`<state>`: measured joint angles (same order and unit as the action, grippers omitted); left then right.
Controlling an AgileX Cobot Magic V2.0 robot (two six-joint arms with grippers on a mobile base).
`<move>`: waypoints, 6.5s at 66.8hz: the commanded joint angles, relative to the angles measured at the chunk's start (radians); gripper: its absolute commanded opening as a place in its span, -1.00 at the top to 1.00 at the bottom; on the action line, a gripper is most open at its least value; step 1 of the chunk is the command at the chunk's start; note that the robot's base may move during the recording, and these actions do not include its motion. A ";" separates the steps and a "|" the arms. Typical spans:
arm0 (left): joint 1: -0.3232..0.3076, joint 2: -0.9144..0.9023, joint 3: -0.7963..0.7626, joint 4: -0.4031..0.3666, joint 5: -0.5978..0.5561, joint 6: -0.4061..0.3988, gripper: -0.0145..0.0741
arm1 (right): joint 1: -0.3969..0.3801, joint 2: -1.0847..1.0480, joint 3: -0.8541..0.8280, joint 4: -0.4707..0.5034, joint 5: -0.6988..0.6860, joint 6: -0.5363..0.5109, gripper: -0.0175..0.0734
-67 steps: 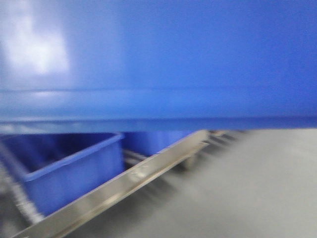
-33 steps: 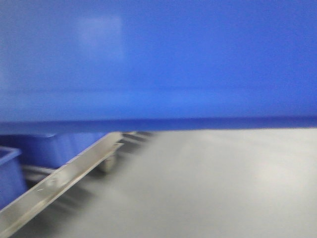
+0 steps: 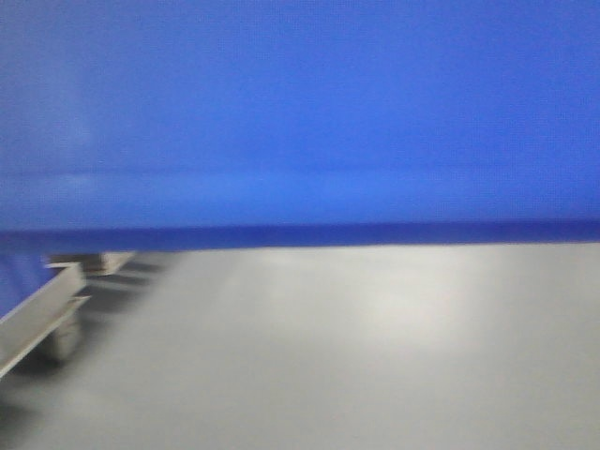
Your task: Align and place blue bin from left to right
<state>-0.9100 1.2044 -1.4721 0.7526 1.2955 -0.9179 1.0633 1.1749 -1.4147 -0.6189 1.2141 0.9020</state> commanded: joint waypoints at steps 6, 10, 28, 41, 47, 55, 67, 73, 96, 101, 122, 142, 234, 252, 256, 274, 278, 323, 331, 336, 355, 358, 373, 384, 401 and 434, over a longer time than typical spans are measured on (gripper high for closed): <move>-0.013 -0.009 -0.009 0.019 -0.074 0.004 0.92 | 0.008 -0.012 -0.011 -0.042 -0.099 -0.003 0.77; -0.013 -0.009 -0.009 0.019 -0.074 0.004 0.92 | 0.008 -0.012 -0.011 -0.042 -0.099 -0.003 0.77; -0.013 -0.009 -0.009 0.019 -0.074 0.004 0.92 | 0.008 -0.012 -0.011 -0.042 -0.099 -0.003 0.77; -0.013 -0.009 -0.009 0.019 -0.074 0.004 0.92 | 0.008 -0.012 -0.011 -0.042 -0.099 -0.003 0.77; -0.013 -0.009 -0.009 0.019 -0.074 0.004 0.92 | 0.008 -0.012 -0.011 -0.042 -0.099 -0.003 0.77; -0.013 -0.009 -0.009 0.019 -0.074 0.004 0.92 | 0.008 -0.012 -0.011 -0.042 -0.099 -0.003 0.77; -0.013 -0.009 -0.009 0.019 -0.074 0.004 0.92 | 0.008 -0.012 -0.011 -0.042 -0.099 -0.003 0.77; -0.013 -0.009 -0.009 0.019 -0.074 0.004 0.92 | 0.008 -0.012 -0.011 -0.042 -0.099 -0.003 0.77; -0.013 -0.009 -0.009 0.019 -0.074 0.004 0.92 | 0.008 -0.012 -0.011 -0.042 -0.099 -0.003 0.77; -0.013 -0.009 -0.009 0.019 -0.074 0.004 0.92 | 0.008 -0.012 -0.011 -0.042 -0.099 -0.003 0.77; -0.013 -0.009 -0.009 0.019 -0.074 0.004 0.92 | 0.008 -0.012 -0.011 -0.042 -0.099 -0.003 0.77; -0.013 -0.009 -0.009 0.019 -0.074 0.004 0.92 | 0.008 -0.012 -0.011 -0.042 -0.099 -0.003 0.77; -0.011 -0.009 -0.009 0.038 -0.074 0.004 0.92 | 0.008 -0.011 -0.011 -0.042 -0.101 -0.003 0.77; -0.011 -0.009 -0.009 0.042 -0.082 0.004 0.92 | 0.008 -0.011 -0.011 -0.042 -0.101 -0.003 0.77; -0.011 -0.009 -0.009 0.042 -0.082 0.004 0.92 | 0.008 -0.011 -0.011 -0.042 -0.101 -0.003 0.77; -0.011 -0.009 -0.009 0.042 -0.085 0.004 0.92 | 0.008 -0.011 -0.011 -0.042 -0.105 -0.003 0.77; -0.011 -0.009 -0.009 0.042 -0.085 0.004 0.92 | 0.008 -0.011 -0.011 -0.042 -0.108 -0.003 0.77; -0.011 -0.009 -0.009 0.042 -0.087 0.004 0.92 | 0.008 -0.011 -0.011 -0.042 -0.108 -0.003 0.77; -0.011 -0.009 -0.009 0.042 -0.087 0.004 0.92 | 0.008 -0.011 -0.011 -0.042 -0.108 -0.003 0.77; -0.011 -0.009 -0.009 0.042 -0.087 0.004 0.92 | 0.008 -0.011 -0.011 -0.042 -0.108 -0.003 0.77; -0.011 -0.009 -0.009 0.042 -0.087 0.004 0.92 | 0.008 -0.011 -0.011 -0.042 -0.110 -0.003 0.77; -0.011 -0.009 -0.009 0.045 -0.087 0.004 0.92 | 0.008 -0.011 -0.011 -0.042 -0.110 -0.003 0.77; -0.011 -0.009 -0.009 0.045 -0.087 0.004 0.92 | 0.008 -0.011 -0.011 -0.042 -0.119 -0.003 0.77; -0.011 -0.009 -0.009 0.045 -0.087 0.004 0.92 | 0.008 -0.011 -0.011 -0.042 -0.147 -0.003 0.77; -0.011 -0.009 -0.009 0.045 -0.087 0.004 0.92 | 0.008 -0.011 -0.011 -0.042 -0.172 -0.003 0.77; -0.011 -0.009 -0.009 0.045 -0.087 0.004 0.92 | 0.008 -0.011 -0.011 -0.042 -0.174 -0.003 0.77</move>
<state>-0.9100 1.2063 -1.4721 0.7820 1.2932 -0.9179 1.0633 1.1728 -1.4147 -0.6323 1.1616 0.9060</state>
